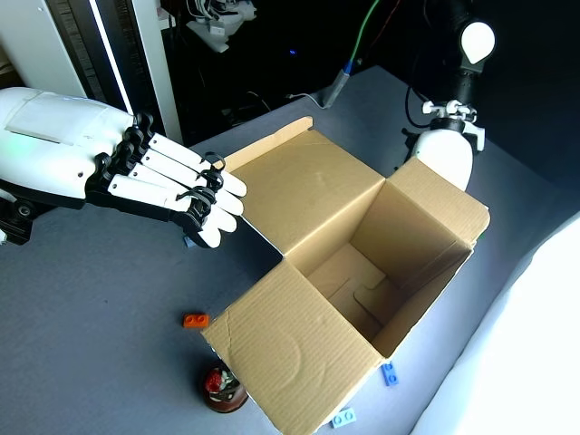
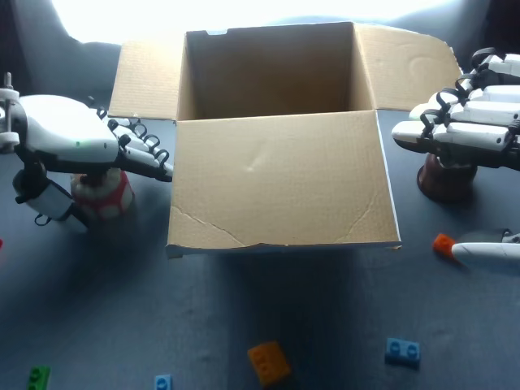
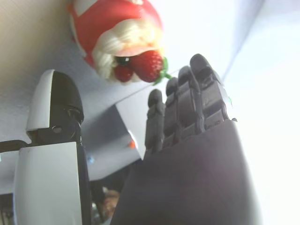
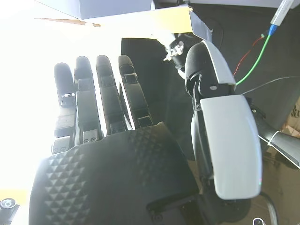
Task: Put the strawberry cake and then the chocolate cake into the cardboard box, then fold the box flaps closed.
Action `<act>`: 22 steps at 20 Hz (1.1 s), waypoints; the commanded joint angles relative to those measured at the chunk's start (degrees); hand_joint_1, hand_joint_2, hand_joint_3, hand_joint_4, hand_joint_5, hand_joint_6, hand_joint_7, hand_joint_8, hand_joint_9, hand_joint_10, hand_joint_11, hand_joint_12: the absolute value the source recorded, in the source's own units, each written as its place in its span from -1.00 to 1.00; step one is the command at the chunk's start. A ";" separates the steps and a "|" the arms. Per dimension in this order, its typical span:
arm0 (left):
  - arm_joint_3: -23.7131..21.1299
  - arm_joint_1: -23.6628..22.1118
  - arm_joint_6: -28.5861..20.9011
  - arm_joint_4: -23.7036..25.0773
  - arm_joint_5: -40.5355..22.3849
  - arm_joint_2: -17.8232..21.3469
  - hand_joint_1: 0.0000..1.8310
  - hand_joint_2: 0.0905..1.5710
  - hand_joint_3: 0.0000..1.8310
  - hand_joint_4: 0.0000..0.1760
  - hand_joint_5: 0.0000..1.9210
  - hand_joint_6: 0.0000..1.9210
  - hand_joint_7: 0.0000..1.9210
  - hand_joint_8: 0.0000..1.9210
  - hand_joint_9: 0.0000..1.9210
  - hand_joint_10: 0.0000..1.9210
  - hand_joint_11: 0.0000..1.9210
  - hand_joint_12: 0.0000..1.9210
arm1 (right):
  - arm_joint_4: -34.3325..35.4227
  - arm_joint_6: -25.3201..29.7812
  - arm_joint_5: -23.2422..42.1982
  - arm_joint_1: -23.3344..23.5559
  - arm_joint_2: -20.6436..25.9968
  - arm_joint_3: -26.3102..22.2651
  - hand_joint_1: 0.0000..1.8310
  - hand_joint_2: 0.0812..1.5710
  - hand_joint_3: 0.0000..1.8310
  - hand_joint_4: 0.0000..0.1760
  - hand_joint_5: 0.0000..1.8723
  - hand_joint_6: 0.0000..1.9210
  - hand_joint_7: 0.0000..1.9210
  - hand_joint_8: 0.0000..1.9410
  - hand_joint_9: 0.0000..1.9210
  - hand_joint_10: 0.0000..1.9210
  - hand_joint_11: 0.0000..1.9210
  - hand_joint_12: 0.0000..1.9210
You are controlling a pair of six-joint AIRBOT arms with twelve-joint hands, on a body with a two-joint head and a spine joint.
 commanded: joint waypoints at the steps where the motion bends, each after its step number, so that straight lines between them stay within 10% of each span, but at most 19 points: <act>1: 0.47 -0.20 0.15 -2.60 1.04 0.24 0.27 0.26 -0.99 -0.34 -0.84 -1.00 -0.86 -1.00 -0.85 -1.00 -1.00 -0.41 | 0.65 -0.23 7.05 0.38 0.52 -0.03 -0.75 0.52 -1.00 -1.00 -0.75 -1.00 -0.74 -1.00 -0.67 -1.00 -1.00 -0.06; 17: 0.45 2.35 0.16 -1.34 4.32 -0.85 0.31 0.24 -1.00 -0.39 -0.79 -1.00 -0.82 -1.00 -0.81 -0.99 -1.00 -0.26 | 0.67 -0.08 7.15 0.34 0.49 -0.03 -0.74 0.50 -1.00 -1.00 -0.76 -1.00 -0.73 -1.00 -0.66 -0.99 -1.00 -0.03; 22: 0.26 3.12 0.20 -1.32 4.77 -1.03 0.34 0.25 -1.00 -0.34 -0.61 -0.97 -0.64 -0.98 -0.61 -0.96 -1.00 0.21 | 0.67 -0.10 7.16 0.34 0.49 -0.03 -0.77 0.52 -1.00 -1.00 -0.71 -0.99 -0.72 -0.99 -0.67 -1.00 -1.00 -0.07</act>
